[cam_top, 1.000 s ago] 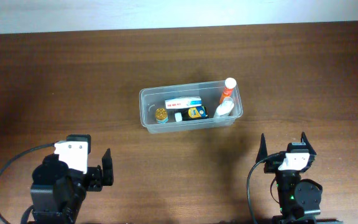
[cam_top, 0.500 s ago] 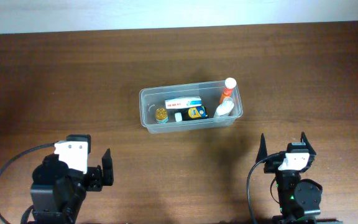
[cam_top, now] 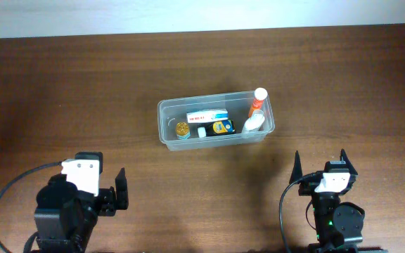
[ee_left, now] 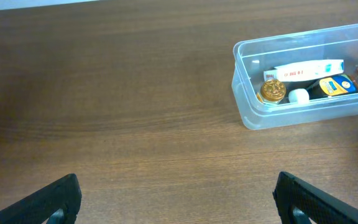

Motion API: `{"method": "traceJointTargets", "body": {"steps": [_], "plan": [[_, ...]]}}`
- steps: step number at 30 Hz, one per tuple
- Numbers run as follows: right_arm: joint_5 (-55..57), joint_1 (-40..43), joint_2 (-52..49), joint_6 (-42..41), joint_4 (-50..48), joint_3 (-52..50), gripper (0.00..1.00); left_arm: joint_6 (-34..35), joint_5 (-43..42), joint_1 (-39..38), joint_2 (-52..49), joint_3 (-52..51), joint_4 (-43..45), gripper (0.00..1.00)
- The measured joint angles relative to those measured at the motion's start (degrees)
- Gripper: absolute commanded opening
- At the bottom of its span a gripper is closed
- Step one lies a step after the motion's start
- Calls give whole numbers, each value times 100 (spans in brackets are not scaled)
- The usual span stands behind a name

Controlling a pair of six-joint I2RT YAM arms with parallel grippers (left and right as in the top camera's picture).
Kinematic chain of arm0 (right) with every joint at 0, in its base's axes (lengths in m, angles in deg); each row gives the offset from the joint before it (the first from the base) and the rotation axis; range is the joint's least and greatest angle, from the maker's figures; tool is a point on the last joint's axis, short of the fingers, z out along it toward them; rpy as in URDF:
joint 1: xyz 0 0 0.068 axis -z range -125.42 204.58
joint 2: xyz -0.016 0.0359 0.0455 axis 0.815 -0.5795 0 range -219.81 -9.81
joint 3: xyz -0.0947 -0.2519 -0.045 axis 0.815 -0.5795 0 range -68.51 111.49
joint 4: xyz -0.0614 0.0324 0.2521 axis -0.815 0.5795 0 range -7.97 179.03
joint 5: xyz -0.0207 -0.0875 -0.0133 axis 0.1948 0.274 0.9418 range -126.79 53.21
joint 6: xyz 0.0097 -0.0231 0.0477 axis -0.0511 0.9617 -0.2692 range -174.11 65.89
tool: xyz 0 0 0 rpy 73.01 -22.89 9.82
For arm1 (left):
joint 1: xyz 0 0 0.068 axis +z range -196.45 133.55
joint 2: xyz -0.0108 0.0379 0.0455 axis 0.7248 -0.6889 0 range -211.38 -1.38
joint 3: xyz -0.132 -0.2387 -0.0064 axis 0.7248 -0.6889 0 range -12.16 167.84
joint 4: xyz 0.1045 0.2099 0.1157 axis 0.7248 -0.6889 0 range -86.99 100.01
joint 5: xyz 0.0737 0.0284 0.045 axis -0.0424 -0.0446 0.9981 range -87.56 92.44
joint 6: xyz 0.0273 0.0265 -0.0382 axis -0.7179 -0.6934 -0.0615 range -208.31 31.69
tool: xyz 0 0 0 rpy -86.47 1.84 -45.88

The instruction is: Pack container

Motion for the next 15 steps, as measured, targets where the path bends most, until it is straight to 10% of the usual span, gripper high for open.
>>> {"method": "traceJointTargets", "body": {"steps": [15], "plan": [[-22, 0, 2, 2, 4, 0, 98, 0, 22, 2, 1318, -498, -610, 100]]}}
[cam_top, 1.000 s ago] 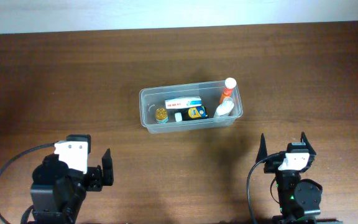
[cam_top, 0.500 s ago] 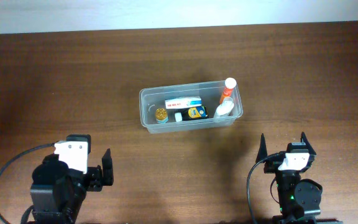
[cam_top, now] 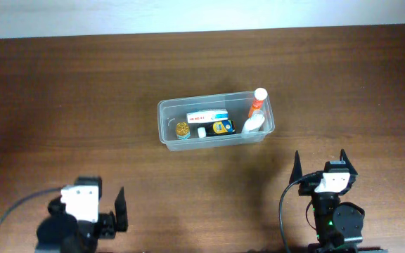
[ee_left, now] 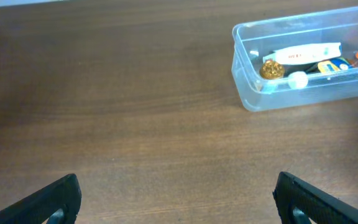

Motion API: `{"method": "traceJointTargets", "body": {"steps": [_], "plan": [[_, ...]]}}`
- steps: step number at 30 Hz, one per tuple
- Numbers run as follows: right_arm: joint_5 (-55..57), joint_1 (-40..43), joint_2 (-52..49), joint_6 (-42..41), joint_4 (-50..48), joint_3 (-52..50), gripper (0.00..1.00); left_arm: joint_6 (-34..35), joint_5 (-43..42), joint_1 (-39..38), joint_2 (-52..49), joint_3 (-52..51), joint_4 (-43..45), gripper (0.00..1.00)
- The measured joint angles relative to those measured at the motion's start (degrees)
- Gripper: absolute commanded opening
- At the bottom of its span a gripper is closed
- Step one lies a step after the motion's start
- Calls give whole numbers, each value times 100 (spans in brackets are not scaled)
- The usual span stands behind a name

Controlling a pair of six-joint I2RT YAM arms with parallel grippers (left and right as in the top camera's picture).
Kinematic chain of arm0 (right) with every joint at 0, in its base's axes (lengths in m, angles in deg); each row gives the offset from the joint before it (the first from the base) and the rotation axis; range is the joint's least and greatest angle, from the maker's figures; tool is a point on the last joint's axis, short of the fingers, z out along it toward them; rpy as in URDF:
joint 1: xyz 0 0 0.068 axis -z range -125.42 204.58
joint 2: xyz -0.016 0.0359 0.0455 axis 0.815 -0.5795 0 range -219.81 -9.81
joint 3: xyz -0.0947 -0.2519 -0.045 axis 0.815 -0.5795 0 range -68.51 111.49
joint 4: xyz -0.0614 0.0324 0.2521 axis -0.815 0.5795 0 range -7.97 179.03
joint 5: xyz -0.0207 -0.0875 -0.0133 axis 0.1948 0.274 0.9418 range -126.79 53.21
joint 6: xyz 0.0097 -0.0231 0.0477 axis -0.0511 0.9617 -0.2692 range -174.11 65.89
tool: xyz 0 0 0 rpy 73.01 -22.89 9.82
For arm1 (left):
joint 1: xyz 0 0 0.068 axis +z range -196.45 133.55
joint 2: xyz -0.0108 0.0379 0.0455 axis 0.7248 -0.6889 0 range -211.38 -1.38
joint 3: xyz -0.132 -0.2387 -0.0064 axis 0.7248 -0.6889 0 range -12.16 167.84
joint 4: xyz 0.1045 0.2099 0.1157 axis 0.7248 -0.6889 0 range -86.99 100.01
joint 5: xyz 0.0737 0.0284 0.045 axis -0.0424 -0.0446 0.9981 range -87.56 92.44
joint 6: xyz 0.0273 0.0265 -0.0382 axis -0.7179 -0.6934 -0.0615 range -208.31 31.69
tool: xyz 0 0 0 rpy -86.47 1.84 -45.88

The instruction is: Pack container

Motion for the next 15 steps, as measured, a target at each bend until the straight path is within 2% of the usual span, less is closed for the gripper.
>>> {"method": "traceJointTargets", "body": {"steps": [2, 6, 15], "plan": [[-9, 0, -2, 0, 0, 0, 98, 0, 0, 0, 365, -319, 149, 100], [-22, 4, -2, 0, 0, 0, 98, 0, 0, 0, 885, -1067, 1093, 100], [-42, 4, -2, 0, 2, 0, 98, -20, 44, 0, 1320, -2975, 4680, 100]]}}
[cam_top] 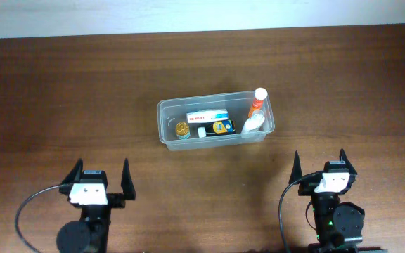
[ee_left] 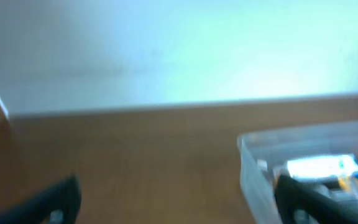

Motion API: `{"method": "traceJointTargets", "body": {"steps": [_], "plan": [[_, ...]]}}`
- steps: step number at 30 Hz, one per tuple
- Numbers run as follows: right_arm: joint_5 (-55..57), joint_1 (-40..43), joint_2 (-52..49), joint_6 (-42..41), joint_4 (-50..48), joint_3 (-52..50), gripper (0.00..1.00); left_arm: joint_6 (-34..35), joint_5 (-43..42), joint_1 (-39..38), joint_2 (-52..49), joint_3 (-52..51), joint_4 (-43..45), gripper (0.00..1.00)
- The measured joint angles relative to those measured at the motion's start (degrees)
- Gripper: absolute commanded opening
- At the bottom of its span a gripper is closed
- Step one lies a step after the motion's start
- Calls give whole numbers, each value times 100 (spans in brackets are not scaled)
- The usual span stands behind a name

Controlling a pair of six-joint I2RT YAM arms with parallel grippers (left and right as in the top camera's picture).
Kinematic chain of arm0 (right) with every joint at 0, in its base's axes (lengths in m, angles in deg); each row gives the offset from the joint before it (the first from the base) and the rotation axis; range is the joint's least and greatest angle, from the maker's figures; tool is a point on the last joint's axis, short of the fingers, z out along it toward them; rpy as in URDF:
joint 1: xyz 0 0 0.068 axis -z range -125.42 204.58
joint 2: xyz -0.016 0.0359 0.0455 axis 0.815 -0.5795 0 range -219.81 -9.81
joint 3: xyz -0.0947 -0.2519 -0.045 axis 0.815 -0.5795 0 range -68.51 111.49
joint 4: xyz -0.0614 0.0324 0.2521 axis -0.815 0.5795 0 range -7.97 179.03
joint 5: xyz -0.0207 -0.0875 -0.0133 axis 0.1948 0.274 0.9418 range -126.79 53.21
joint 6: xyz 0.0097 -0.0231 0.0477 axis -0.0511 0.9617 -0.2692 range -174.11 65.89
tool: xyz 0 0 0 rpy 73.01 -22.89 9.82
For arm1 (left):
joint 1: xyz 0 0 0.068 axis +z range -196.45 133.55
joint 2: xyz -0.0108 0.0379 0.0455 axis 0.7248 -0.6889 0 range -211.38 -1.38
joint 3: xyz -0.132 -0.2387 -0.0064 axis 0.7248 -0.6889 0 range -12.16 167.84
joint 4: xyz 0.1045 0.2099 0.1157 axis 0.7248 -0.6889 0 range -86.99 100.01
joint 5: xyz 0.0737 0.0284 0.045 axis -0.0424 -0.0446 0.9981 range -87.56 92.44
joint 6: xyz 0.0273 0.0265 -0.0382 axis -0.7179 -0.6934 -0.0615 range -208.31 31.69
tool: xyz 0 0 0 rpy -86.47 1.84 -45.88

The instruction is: Pack container

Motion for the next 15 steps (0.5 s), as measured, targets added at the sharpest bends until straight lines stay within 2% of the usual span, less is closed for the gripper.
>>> {"method": "traceJointTargets", "body": {"steps": [6, 10, 15], "plan": [[-2, 0, 0, 0, 0, 0, 98, -2, 28, 0, 343, -1147, 2087, 100], [-2, 0, 0, 0, 0, 0, 98, -2, 24, 28, 389, -1331, 1978, 100], [-2, 0, 0, 0, 0, 0, 98, 31, 17, 181, 402, -1342, 1340, 100]]}}
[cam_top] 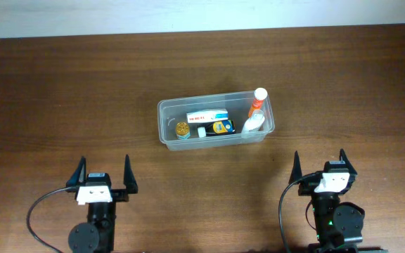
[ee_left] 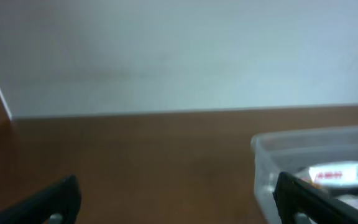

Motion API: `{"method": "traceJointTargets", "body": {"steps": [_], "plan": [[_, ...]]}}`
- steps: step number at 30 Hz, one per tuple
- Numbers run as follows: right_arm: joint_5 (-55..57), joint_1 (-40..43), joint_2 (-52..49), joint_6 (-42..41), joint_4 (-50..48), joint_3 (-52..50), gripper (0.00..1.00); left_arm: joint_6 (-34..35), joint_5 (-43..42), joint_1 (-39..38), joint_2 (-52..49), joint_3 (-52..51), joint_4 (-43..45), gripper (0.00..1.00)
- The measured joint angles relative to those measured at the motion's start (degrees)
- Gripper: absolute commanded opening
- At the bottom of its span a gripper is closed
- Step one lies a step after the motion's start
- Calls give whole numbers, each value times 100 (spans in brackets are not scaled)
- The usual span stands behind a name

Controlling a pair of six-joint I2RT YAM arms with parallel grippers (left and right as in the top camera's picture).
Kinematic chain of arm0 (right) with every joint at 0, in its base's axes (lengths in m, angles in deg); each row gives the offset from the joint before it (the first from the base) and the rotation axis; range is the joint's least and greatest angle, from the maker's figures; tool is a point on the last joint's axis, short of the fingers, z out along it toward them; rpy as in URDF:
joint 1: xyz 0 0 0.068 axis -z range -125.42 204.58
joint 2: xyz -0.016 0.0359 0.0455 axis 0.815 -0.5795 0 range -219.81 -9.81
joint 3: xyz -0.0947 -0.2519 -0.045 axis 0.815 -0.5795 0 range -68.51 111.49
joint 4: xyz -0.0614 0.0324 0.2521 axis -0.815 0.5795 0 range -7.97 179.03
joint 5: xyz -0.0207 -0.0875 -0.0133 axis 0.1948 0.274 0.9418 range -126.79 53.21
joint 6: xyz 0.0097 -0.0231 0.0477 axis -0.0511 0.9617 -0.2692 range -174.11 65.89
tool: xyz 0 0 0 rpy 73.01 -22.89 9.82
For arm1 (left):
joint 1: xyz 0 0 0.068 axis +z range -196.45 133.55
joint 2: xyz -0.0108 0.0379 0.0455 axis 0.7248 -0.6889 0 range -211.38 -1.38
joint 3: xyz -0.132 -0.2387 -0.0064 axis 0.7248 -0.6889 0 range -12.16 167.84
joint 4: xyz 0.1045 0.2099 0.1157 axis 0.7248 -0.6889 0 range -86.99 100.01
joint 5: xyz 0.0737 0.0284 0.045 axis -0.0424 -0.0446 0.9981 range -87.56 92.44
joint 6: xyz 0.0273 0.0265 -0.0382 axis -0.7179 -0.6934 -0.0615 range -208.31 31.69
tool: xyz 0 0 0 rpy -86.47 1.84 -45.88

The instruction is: Pack container

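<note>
A clear plastic container [cam_top: 166,112] sits at the table's middle, its near left corner also in the left wrist view [ee_left: 266,165]. Inside lie a small gold-lidded jar [cam_top: 181,129], a white box with a red and blue label [cam_top: 207,116], a blue and yellow pack [cam_top: 222,127] and a white bottle with an orange neck [cam_top: 256,105] leaning at the right end. My left gripper [cam_top: 103,173] stands open at the front left, well short of the container, holding nothing. At the front right my right gripper [cam_top: 321,161] is open and holds nothing.
The brown wooden table [cam_top: 62,91] runs back to a pale wall [ee_left: 166,50]. Black cables [cam_top: 37,211] loop beside each arm base at the front edge.
My left arm has drawn a little further back and right at the front edge. Its camera view is sharper and level, showing the wall and the container's corner. The right arm is unmoved.
My left gripper stood open at the front left, its camera looking down on the table and container. Then the arm had pulled back toward the front edge. Later it pointed level toward the wall. The container's contents and the right arm stayed the same throughout.
</note>
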Motion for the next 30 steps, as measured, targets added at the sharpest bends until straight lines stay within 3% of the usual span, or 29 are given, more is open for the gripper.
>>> {"method": "traceJointTargets", "body": {"steps": [4, 30], "plan": [[0, 0, 0, -2, 0, 0, 98, 146, -2, 50, -2, -15, -468, 100], [0, 0, 0, 0, 0, 0, 98, 214, -17, 50, -2, -15, -468, 99]]}}
